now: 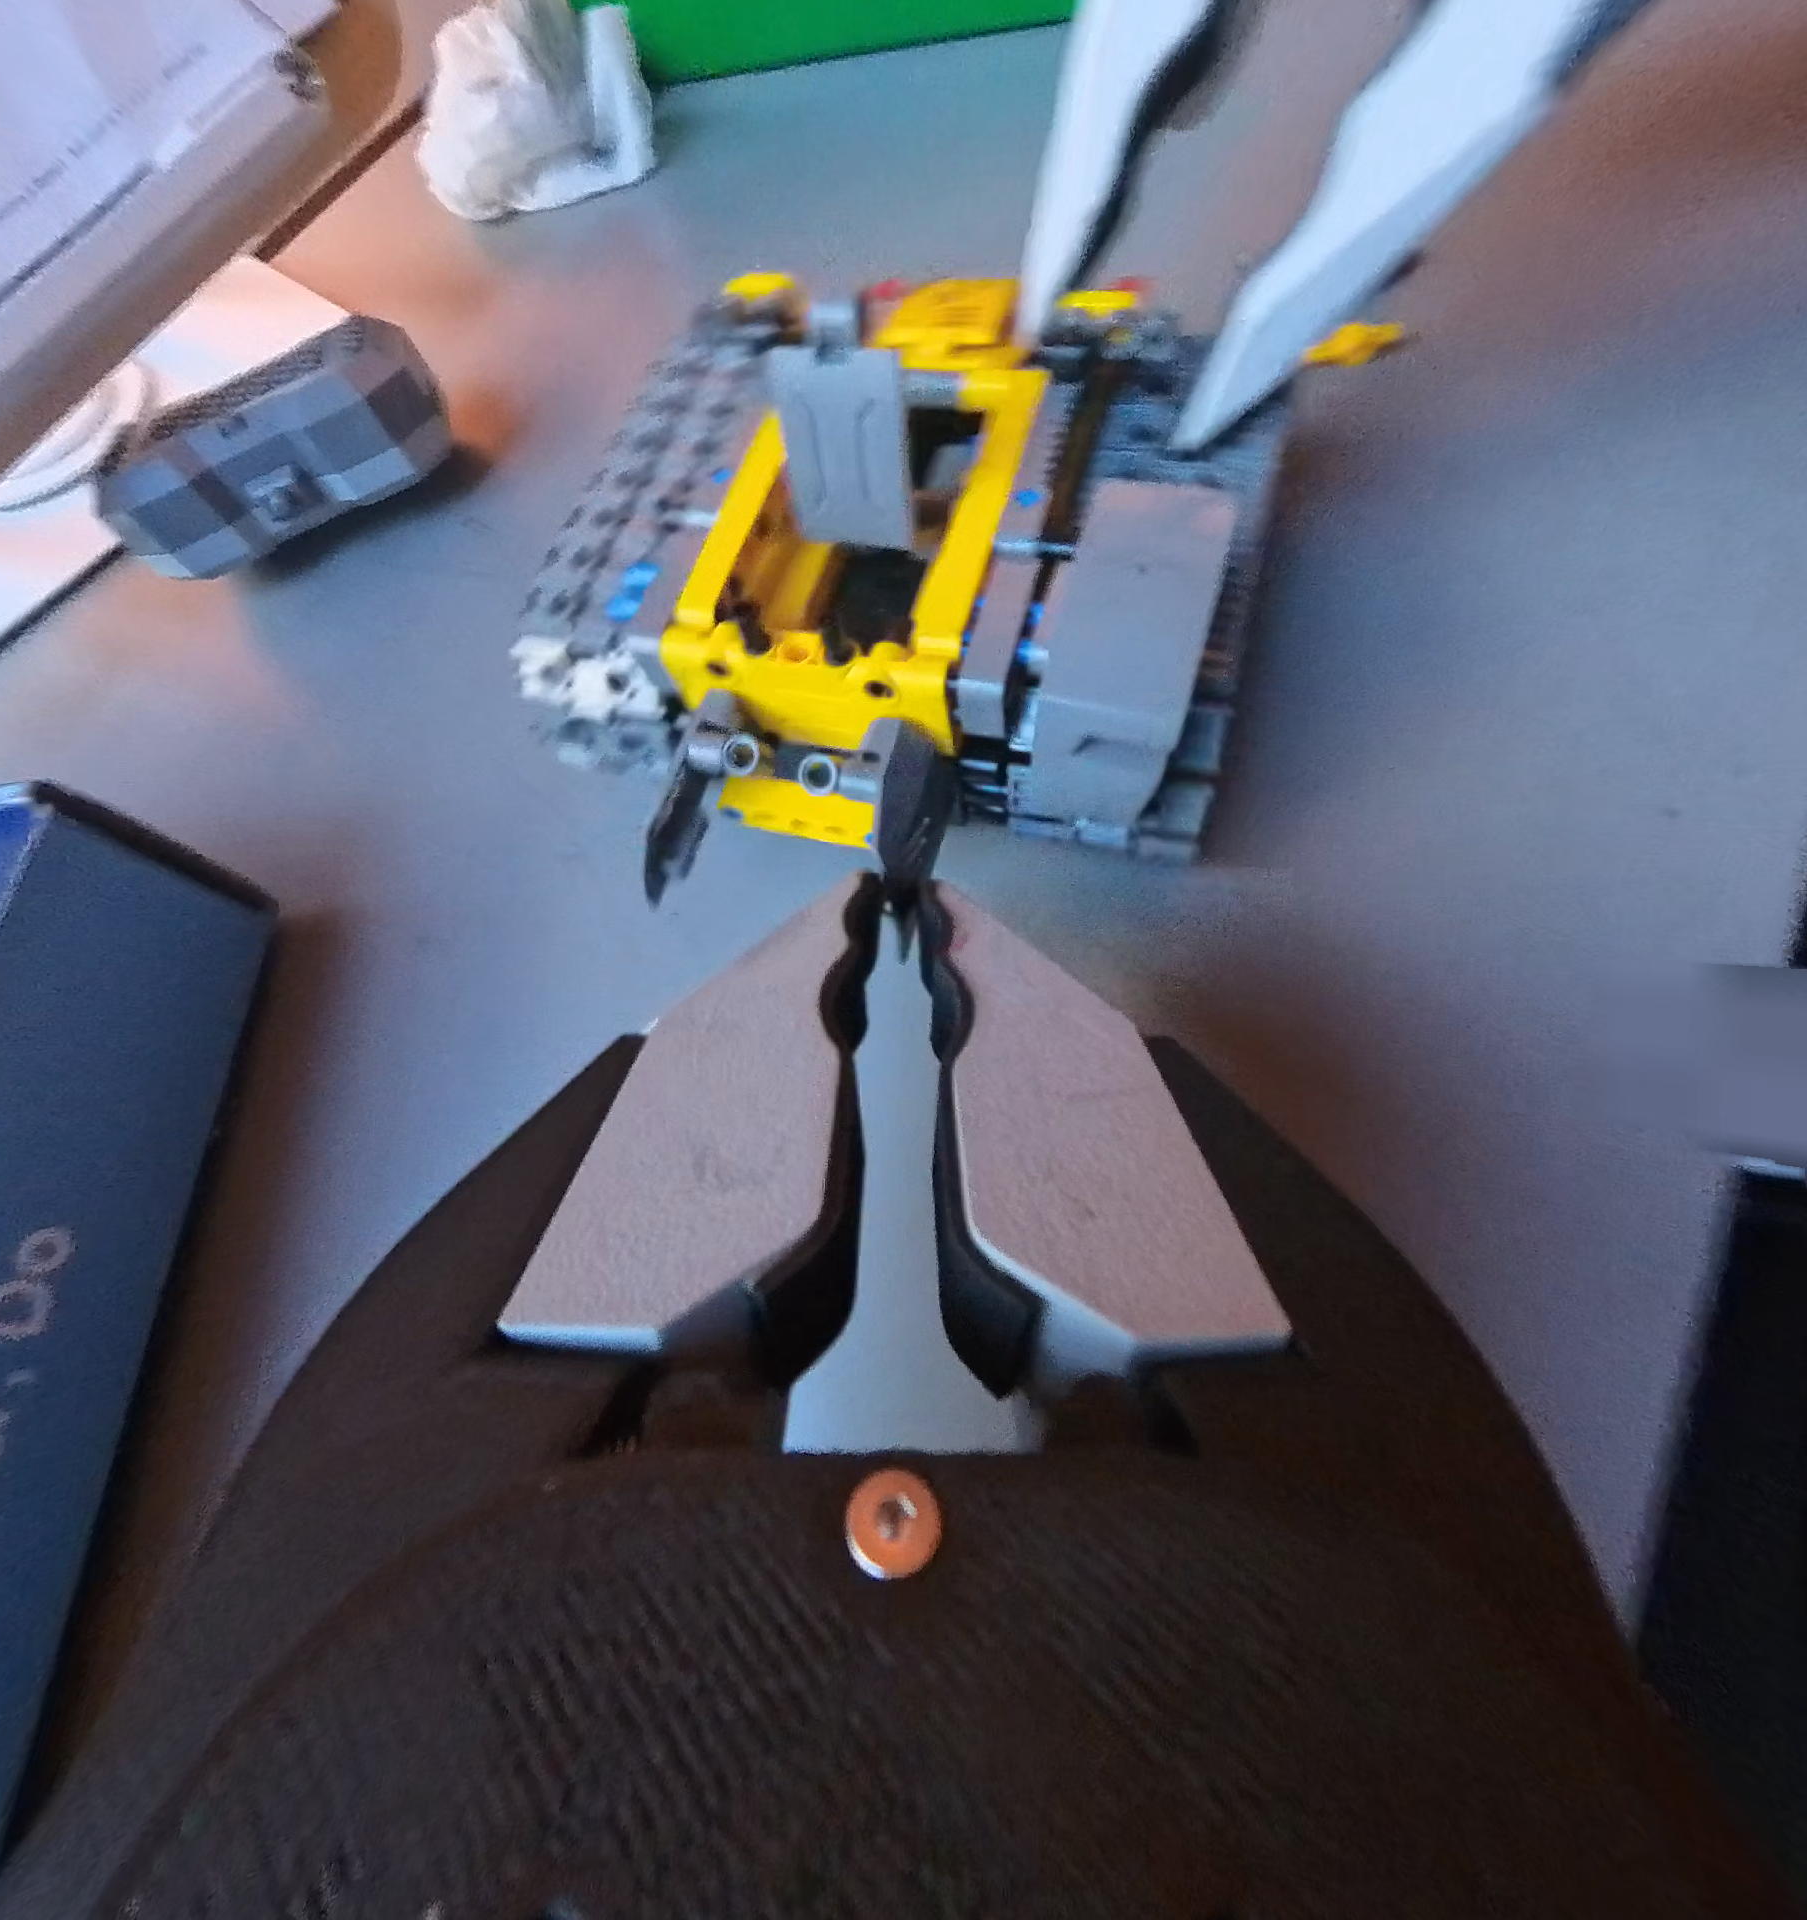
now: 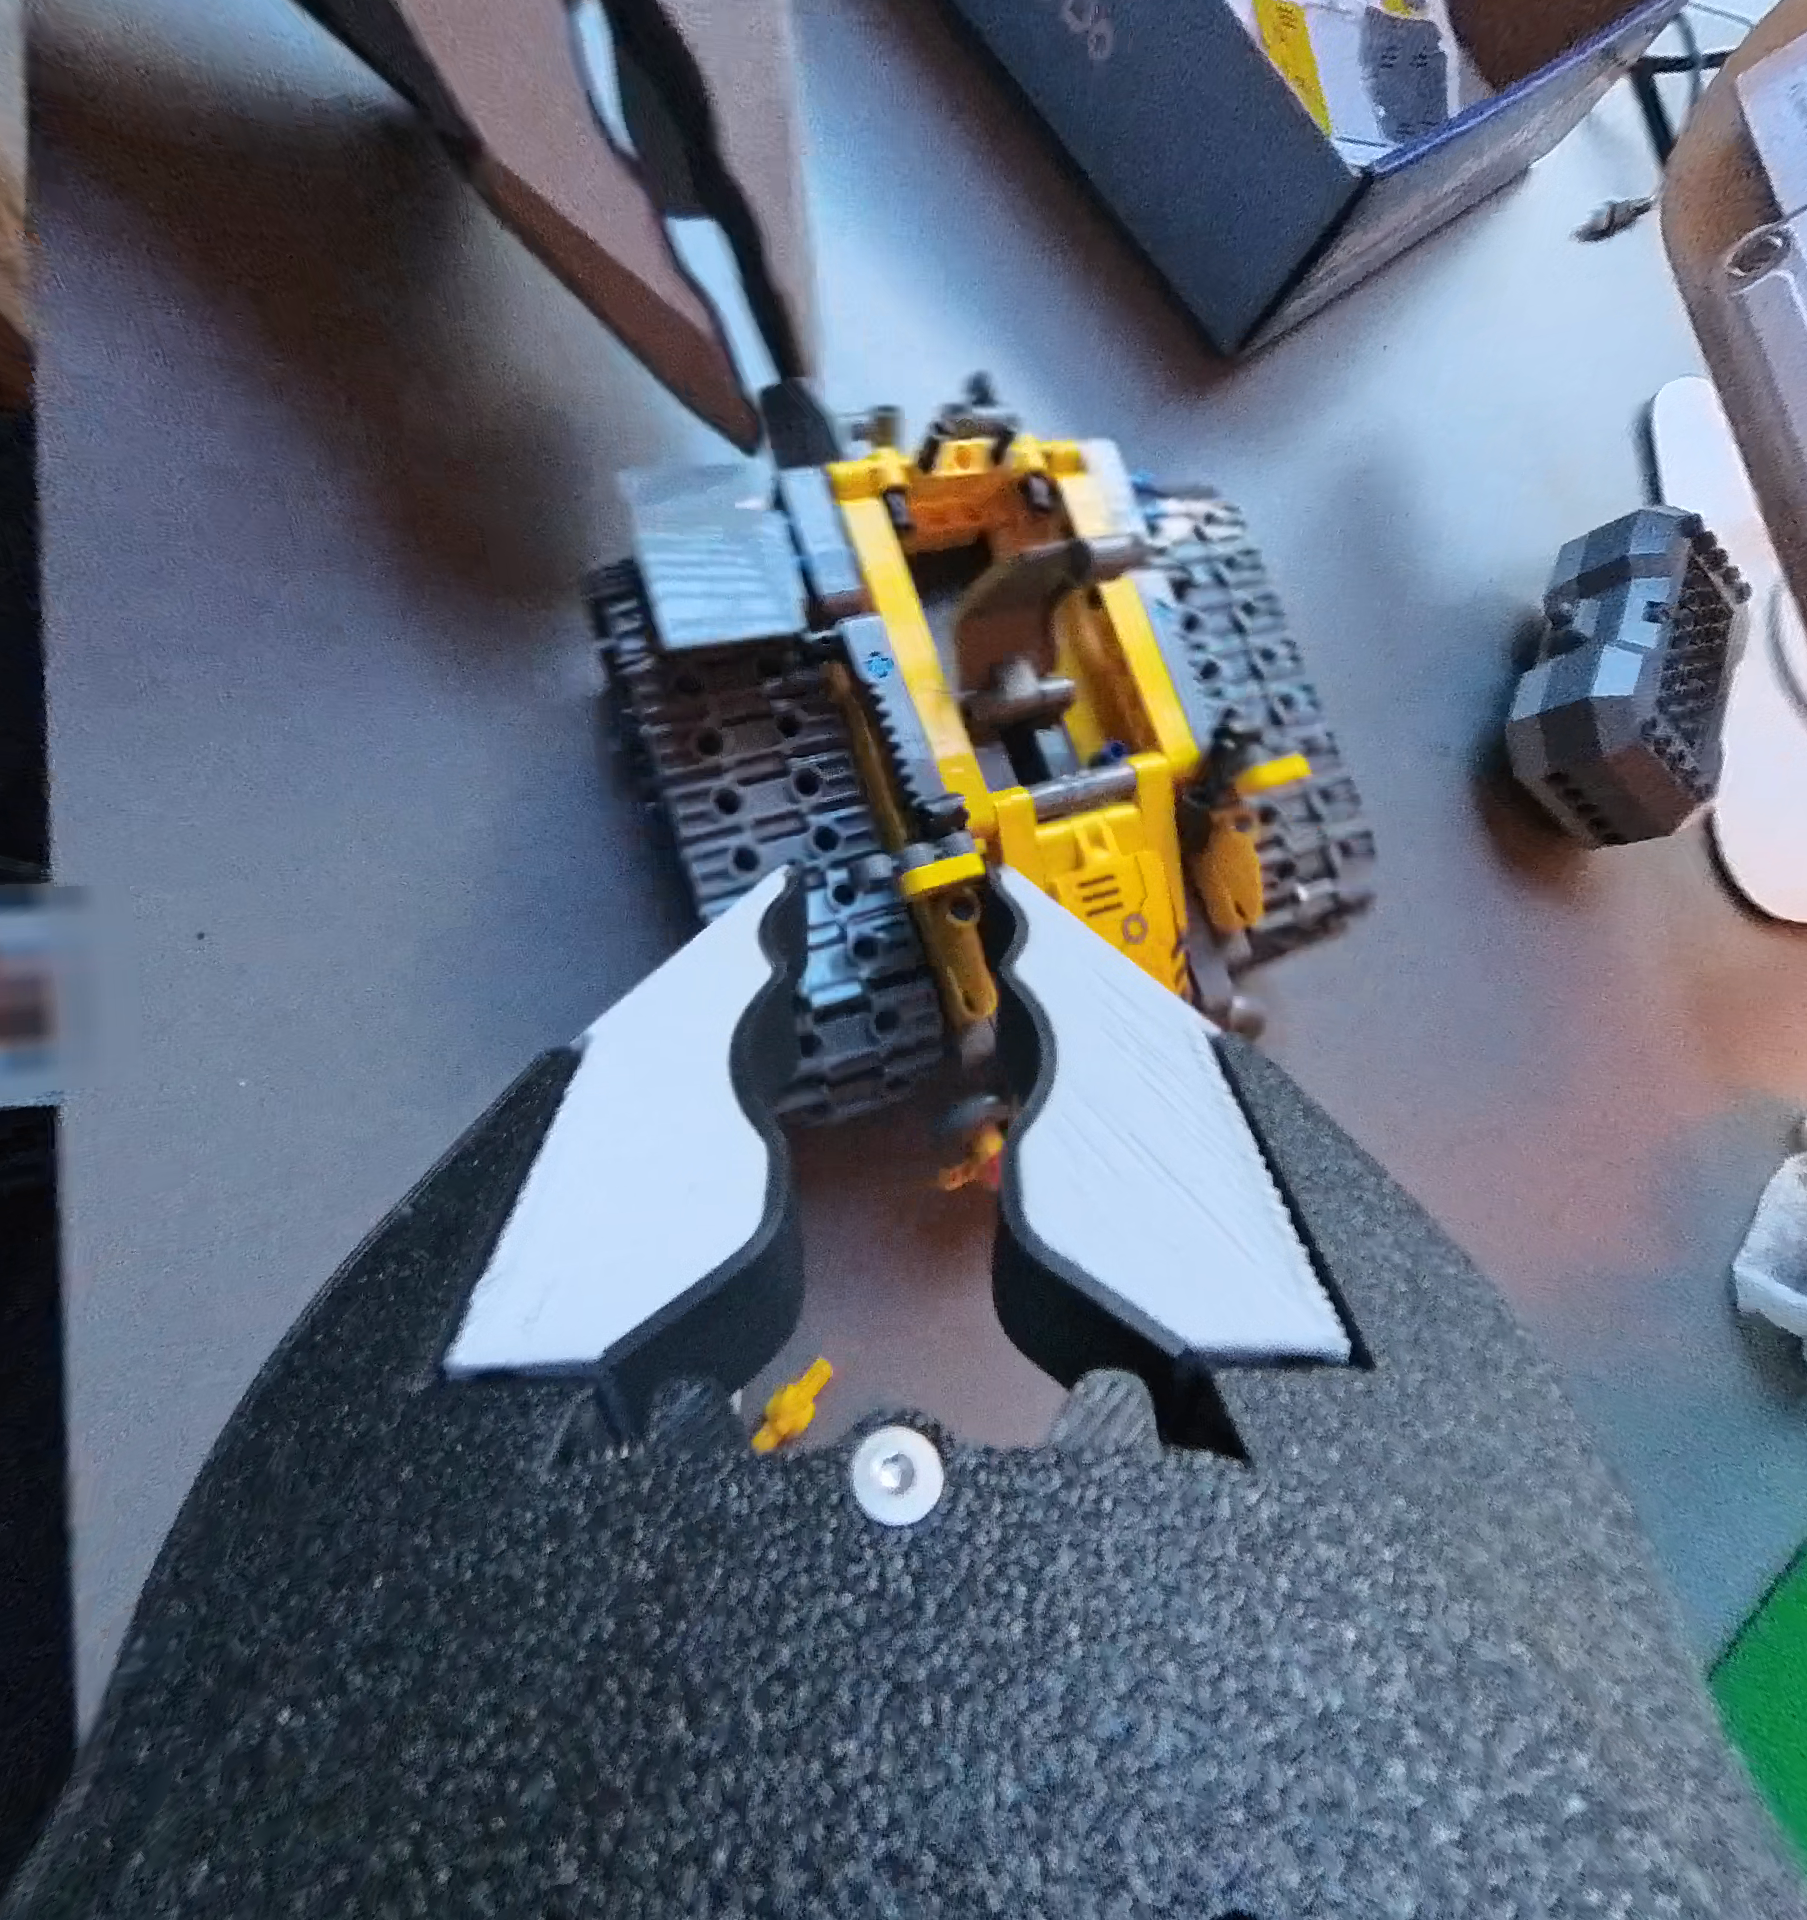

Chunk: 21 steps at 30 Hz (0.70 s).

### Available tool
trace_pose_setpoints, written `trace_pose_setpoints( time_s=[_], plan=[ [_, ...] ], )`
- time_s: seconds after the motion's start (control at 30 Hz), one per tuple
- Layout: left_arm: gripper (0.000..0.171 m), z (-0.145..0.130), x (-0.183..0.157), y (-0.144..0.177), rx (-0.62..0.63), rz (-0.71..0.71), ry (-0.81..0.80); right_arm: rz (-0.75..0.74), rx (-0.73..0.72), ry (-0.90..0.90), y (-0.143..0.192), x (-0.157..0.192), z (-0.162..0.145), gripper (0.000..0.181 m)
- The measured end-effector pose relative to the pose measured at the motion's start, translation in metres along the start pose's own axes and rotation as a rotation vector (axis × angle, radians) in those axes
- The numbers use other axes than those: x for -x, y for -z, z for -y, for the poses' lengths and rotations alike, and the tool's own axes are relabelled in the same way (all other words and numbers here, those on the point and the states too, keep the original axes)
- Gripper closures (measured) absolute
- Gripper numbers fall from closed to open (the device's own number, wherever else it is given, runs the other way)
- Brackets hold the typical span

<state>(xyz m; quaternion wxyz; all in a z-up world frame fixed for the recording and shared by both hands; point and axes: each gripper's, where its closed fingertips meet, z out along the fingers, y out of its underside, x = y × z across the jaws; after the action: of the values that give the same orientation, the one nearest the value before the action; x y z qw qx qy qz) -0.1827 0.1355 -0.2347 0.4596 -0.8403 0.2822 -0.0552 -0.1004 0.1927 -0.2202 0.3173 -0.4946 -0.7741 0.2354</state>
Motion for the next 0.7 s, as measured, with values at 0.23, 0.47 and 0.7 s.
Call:
trace_pose_setpoints(
  time_s=[0.23, 0.47, 0.7],
  plan=[
    [0.171, 0.017, -0.068, 0.031, -0.086, -0.288, -0.008, -0.124, -0.037, -0.184, -0.011, -0.044, 0.004, 0.147],
    [0.121, 0.047, -0.010, 0.055, -0.163, -0.003, -0.033, -0.018, -0.279, -0.560, 0.026, -0.012, 0.021, 0.151],
    [0.093, 0.062, 0.016, 0.010, -0.115, -0.031, 0.000, 0.072, -0.274, -0.656, 0.011, 0.042, 0.033, 0.137]
  ],
)
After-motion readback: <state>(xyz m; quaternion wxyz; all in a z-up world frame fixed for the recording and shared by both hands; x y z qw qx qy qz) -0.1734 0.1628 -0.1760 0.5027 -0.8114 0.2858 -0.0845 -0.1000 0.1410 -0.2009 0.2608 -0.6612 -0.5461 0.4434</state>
